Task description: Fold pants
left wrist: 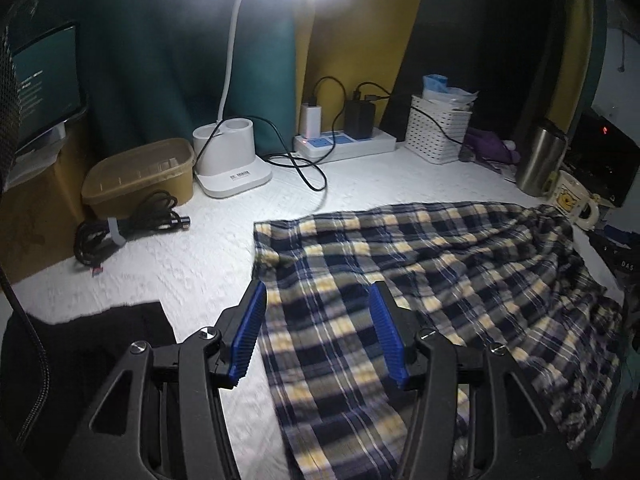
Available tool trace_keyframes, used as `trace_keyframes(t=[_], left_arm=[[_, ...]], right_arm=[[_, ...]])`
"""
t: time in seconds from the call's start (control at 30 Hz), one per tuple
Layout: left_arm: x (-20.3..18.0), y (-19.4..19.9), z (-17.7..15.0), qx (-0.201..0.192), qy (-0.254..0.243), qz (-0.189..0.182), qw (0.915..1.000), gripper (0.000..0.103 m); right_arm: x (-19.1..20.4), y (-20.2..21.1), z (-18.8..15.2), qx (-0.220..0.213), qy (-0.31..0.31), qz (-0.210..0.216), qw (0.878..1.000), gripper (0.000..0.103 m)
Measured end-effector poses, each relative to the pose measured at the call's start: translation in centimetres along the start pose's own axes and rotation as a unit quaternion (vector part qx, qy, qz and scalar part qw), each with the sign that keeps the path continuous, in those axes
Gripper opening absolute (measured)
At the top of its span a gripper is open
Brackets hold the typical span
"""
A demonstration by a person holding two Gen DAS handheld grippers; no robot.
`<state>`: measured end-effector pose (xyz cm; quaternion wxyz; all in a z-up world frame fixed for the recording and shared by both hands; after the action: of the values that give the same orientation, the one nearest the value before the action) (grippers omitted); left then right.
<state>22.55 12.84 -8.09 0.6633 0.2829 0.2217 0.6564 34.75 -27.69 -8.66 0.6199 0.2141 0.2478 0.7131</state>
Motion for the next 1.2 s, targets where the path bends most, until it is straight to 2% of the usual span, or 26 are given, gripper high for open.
trace_keyframes(t=[0.33,0.53,0.57,0.67,0.93,1.03,1.2], left_arm=[[-5.2,4.0,-2.2,-0.030,-0.025,-0.038,0.9985,0.053],[-8.6,5.7,-3.7,-0.034,-0.050,-0.057,0.9965,0.053],[-9.2,5.8,-4.0,-0.034,-0.052,-0.060,0.9963,0.053],[-10.9,6.1,-5.0,-0.029,-0.059,-0.074,0.9951,0.054],[-14.6,7.2,-7.1,-0.021,-0.062,-0.093,0.9935,0.055],[-15.7,7.5,-7.6,-0.020,-0.064,-0.098,0.9929,0.064],[-16.9,7.5,-8.2,-0.014,-0.063,-0.107,0.9922,0.065]], right_arm=[[-0.1,3.4,-4.6,-0.006,0.015,0.010,1.000,0.074],[-0.4,6.0,-6.7,-0.018,0.021,0.014,1.000,0.074],[-0.4,6.4,-7.0,-0.020,0.025,0.014,0.999,0.076],[-0.6,7.7,-8.1,-0.031,0.039,0.009,0.999,0.094],[-2.1,10.1,-12.4,-0.028,0.040,0.007,0.999,0.095],[-2.2,10.4,-14.0,-0.017,0.043,0.012,0.999,0.095],[-1.8,10.4,-16.3,-0.009,0.081,-0.011,0.997,0.095]])
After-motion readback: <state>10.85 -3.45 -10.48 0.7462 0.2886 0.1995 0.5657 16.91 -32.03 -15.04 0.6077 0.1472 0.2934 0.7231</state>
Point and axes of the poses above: each gripper's, at about its wrist camera, not at the fingertips, and y roughly against the way its jaws point, x to its left, z to its top, the point moved 7 cm from there along -y, roughly the way its jaws point, and after that the axes turned 13 degrees about -y, right-handed, at the moved point
